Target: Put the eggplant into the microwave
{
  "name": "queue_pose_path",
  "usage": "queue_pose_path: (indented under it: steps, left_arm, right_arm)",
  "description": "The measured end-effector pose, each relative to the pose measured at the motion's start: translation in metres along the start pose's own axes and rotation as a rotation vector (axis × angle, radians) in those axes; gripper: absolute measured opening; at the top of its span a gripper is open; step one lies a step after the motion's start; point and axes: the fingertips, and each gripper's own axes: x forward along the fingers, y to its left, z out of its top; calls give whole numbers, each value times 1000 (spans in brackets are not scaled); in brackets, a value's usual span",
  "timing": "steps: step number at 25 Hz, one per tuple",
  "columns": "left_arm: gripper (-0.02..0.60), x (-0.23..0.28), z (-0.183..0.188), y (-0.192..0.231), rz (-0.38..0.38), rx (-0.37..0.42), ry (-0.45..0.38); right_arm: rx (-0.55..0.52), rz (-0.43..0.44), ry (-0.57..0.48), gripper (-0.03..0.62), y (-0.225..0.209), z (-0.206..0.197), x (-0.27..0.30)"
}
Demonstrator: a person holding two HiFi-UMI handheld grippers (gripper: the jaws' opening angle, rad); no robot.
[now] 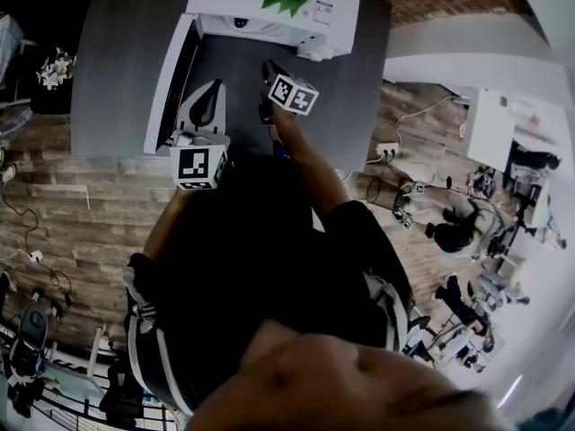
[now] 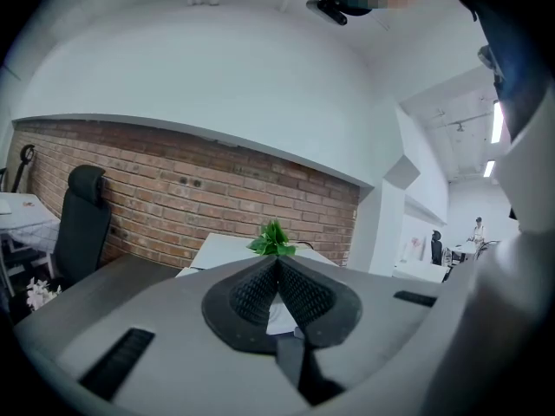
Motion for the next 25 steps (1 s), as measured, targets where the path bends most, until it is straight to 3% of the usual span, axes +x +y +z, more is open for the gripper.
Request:
queue_pose_path:
  steps: [25]
  left_arm:
    - [37,-3,-3,-22,-59,18,3]
  right_arm:
    - [-212,1,-218,40,55,23,-133]
